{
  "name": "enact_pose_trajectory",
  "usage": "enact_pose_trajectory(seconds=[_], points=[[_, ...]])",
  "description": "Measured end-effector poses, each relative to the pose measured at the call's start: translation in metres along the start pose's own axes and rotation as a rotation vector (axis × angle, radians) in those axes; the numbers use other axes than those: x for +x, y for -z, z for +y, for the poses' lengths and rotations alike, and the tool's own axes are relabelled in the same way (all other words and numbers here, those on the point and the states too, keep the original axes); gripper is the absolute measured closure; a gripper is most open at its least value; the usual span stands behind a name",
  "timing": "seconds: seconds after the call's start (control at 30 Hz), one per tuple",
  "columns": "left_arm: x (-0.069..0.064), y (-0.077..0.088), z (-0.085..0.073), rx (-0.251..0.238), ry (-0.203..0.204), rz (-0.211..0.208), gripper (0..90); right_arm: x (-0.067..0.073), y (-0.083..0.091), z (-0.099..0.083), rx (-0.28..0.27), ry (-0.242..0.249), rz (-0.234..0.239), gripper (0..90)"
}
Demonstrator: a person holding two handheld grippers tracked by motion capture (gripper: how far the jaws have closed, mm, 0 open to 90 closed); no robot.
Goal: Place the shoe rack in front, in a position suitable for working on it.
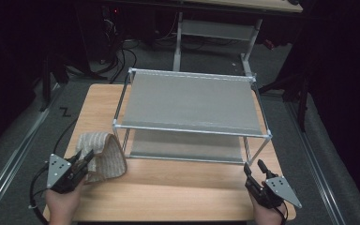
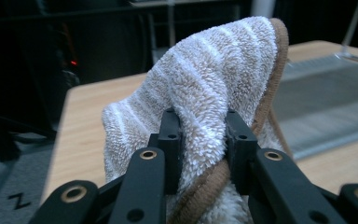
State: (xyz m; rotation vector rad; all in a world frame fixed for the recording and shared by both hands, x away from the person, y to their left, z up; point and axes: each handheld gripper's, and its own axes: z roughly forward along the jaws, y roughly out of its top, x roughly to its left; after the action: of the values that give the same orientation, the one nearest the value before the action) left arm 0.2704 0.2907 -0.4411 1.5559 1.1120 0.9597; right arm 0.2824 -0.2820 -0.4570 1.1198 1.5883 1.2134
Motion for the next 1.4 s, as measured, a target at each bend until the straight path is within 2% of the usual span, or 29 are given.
enact_pose_trajectory(seconds=[0.07, 0.1, 0.13, 0.17, 0.27, 0.3, 0.4, 0.5, 0.67, 0.73, 0.77, 0.8, 0.97, 1.13, 1.33, 1.4], points=[[0.008, 0.001, 0.004, -0.039, 0.004, 0.001, 72.8, 0.001, -0.001, 0.0, 0.003, 0.002, 0.005, 48.3], [0.008, 0.001, 0.004, -0.039, 0.004, 0.001, 72.7, 0.001, -0.001, 0.0, 0.004, 0.003, 0.005, 48.3], [0.008, -0.001, 0.006, -0.065, -0.008, -0.017, 72.7, 0.002, 0.0, 0.0, 0.004, 0.004, 0.005, 48.3], [0.007, -0.002, 0.009, -0.071, -0.021, -0.018, 72.7, 0.002, 0.0, 0.0, 0.003, 0.005, 0.005, 48.3], [0.007, -0.001, 0.015, -0.112, -0.013, -0.018, 72.7, 0.001, 0.0, 0.0, 0.002, 0.004, 0.0, 48.3], [0.007, -0.001, 0.015, -0.112, -0.013, -0.018, 72.7, 0.001, 0.0, 0.0, 0.002, 0.001, -0.002, 48.3], [0.009, 0.005, 0.019, -0.175, -0.004, -0.053, 72.7, 0.0, 0.001, 0.0, 0.003, -0.002, -0.004, 48.3], [0.01, -0.006, 0.02, -0.13, 0.009, -0.082, 72.6, -0.001, -0.001, -0.001, 0.01, -0.004, 0.0, 48.4], [0.007, -0.038, 0.016, -0.051, 0.024, -0.122, 72.6, 0.002, 0.0, -0.001, 0.006, 0.002, 0.003, 48.4], [0.003, -0.049, 0.015, -0.022, 0.013, -0.137, 72.5, 0.001, 0.0, -0.001, 0.009, -0.001, 0.004, 48.4], [0.003, -0.049, 0.015, -0.022, 0.013, -0.137, 72.5, 0.001, 0.0, -0.001, 0.009, -0.001, 0.004, 48.4], [-0.001, -0.06, 0.015, 0.011, 0.003, -0.149, 72.5, 0.0, -0.001, -0.001, 0.011, -0.006, -0.001, 48.4], [-0.002, -0.079, 0.016, 0.051, -0.024, -0.167, 72.3, 0.001, -0.002, -0.002, 0.016, -0.002, 0.001, 48.4], [-0.007, -0.084, 0.015, 0.067, -0.038, -0.19, 72.3, 0.001, -0.002, -0.002, 0.019, -0.001, -0.003, 48.4], [-0.022, -0.077, 0.006, 0.08, -0.071, -0.224, 72.3, 0.001, -0.001, -0.002, 0.013, 0.005, 0.006, 48.4], [-0.03, -0.074, 0.001, 0.098, -0.098, -0.24, 72.3, 0.001, -0.001, -0.002, 0.014, 0.006, 0.007, 48.4]])
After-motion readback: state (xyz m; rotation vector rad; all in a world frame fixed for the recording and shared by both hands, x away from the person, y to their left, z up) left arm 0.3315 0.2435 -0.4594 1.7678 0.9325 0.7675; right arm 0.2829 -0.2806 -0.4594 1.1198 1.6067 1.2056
